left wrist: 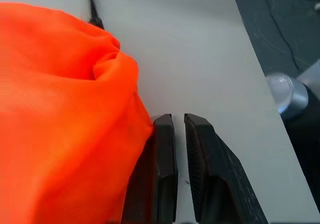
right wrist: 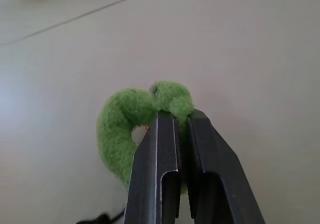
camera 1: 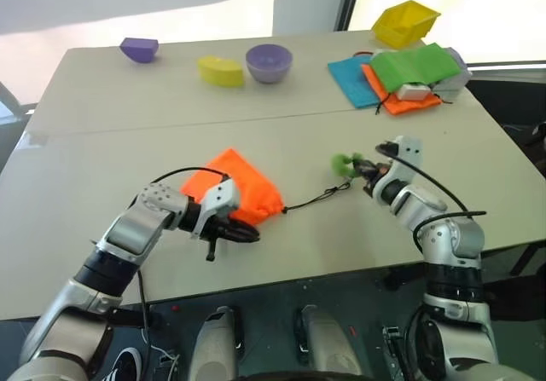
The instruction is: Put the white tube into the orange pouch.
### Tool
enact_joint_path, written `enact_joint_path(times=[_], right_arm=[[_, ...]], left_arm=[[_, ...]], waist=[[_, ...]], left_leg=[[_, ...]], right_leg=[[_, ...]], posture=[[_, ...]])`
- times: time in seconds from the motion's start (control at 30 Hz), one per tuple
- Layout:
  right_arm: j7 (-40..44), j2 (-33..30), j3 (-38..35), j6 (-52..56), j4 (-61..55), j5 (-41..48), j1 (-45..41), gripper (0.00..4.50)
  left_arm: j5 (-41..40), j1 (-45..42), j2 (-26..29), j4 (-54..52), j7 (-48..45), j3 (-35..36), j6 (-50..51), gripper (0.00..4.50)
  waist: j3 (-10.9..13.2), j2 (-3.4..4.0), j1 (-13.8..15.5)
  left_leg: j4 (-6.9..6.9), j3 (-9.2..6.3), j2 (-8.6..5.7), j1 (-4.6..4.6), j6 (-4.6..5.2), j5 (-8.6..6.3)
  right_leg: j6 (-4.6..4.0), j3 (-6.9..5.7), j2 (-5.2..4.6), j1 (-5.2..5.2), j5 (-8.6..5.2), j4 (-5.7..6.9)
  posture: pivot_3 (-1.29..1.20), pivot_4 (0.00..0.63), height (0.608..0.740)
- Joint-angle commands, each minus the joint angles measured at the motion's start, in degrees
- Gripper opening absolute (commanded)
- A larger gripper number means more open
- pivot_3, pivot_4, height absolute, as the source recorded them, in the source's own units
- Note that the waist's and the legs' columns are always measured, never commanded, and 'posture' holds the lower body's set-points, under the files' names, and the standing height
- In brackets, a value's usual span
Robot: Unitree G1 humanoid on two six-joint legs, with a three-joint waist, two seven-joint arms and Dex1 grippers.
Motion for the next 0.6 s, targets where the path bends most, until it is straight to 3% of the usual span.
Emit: enact_joint_path(times=[0.03, 0.07, 0.2, 0.23, 0.27, 0.47, 0.6], right_arm=[[3.00, -1.55, 0.20, -0.79, -3.96, 0.19, -0.25, 0.73], [3.40, -2.03, 0.39, -0.82, -4.16, -0.22, -0.28, 1.01], [4.45, -4.54, 0.42, -0.50, -3.96, -1.61, -0.66, 3.08], [4.81, -5.64, 0.62, -1.10, -3.61, -2.60, -0.87, 3.65], [5.46, -6.75, 0.92, -1.48, -3.33, -3.38, -1.05, 4.14], [12.74, -11.74, -1.66, -2.43, -5.75, -0.55, -1.49, 4.14], [24.94, -17.10, 0.69, -6.17, -14.21, 1.54, 4.14, 4.14]], left_arm=[[-4.01, -1.46, -2.04, -1.01, 1.85, 5.35, -0.96, 1.73], [-5.58, -1.48, -2.34, -1.66, 1.91, 6.58, 0.30, 2.16], [-8.85, -1.82, -3.06, -2.24, 4.22, 11.40, 0.95, 4.23], [-10.32, -1.69, -2.85, -2.65, 4.73, 12.99, 2.05, 4.50], [-11.33, -1.44, -2.66, -3.06, 5.18, 14.33, 2.37, 4.50], [-12.40, 1.74, -0.35, -5.64, 9.19, 19.48, 2.05, 4.50], [-10.07, 5.94, 1.14, -7.27, 15.06, 23.58, -0.12, 4.50]], waist=[[0.00, 0.00, 0.00], [0.00, 0.00, 0.00], [0.00, -0.01, -0.10], [0.00, -0.01, -0.10], [0.00, 0.00, -0.10], [0.00, -0.01, -0.12], [0.01, 0.00, 0.01]], left_leg=[[0.01, 0.00, -0.01, 0.00, 0.00, 0.00], [0.05, 0.01, -0.03, 0.00, 0.00, 0.00], [0.09, 0.03, -0.05, 0.02, 0.00, 0.00], [0.08, 0.03, -0.05, 0.02, 0.00, 0.00], [0.08, 0.02, -0.05, 0.02, 0.00, 0.00], [0.04, 0.04, -0.05, 0.06, 0.01, 0.00], [0.01, 0.03, -0.03, 0.05, 0.00, 0.00]], right_leg=[[0.00, 0.00, 0.00, 0.00, 0.00, 0.00], [0.01, 0.01, 0.01, 0.01, 0.01, 0.00], [0.02, 0.01, 0.00, 0.04, 0.01, 0.01], [0.02, 0.01, 0.01, 0.04, 0.01, 0.01], [0.02, 0.01, 0.05, 0.04, 0.01, 0.01], [0.05, 0.01, 0.10, 0.04, 0.01, 0.01], [0.09, 0.00, 0.12, 0.03, -0.02, 0.01]], posture=[[0.00, 0.150, 0.740], [0.00, 0.150, 0.740], [0.00, 0.150, 0.740], [0.00, 0.150, 0.740], [0.00, 0.150, 0.740], [0.00, 0.150, 0.740], [0.00, 0.150, 0.740]])
